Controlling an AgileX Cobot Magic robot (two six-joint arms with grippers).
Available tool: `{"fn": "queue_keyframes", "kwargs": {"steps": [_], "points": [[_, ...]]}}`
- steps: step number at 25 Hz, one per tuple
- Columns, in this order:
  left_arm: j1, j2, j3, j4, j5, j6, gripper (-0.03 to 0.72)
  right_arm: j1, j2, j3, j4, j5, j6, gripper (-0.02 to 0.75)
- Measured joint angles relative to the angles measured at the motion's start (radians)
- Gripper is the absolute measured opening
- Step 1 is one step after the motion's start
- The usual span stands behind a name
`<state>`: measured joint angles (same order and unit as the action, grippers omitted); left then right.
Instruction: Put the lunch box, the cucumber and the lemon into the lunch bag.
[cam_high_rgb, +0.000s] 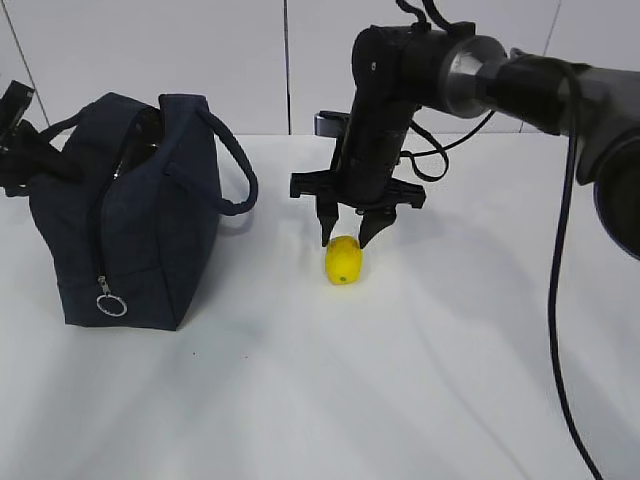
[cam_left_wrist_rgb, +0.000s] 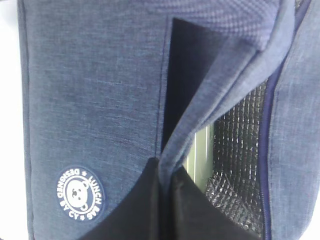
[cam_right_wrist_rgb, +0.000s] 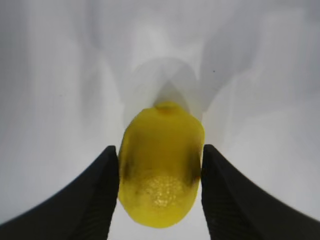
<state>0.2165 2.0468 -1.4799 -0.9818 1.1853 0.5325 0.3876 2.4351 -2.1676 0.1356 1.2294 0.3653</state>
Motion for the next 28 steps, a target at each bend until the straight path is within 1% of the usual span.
{"fn": "queue_keyframes", "kwargs": {"steps": [4,11,28], "points": [[0.000,0.000,0.000,0.002,0.000,0.000,-0.009,0.000,0.024,0.000,-0.026,-0.002,0.027,0.407],[0.000,0.000,0.000,0.002,0.000,0.000,-0.009,0.010,0.026,0.000,-0.038,-0.004,0.031,0.407],[0.000,0.000,0.000,0.002,0.000,0.000,-0.009,0.010,0.026,0.000,-0.038,-0.004,0.032,0.407]]}}
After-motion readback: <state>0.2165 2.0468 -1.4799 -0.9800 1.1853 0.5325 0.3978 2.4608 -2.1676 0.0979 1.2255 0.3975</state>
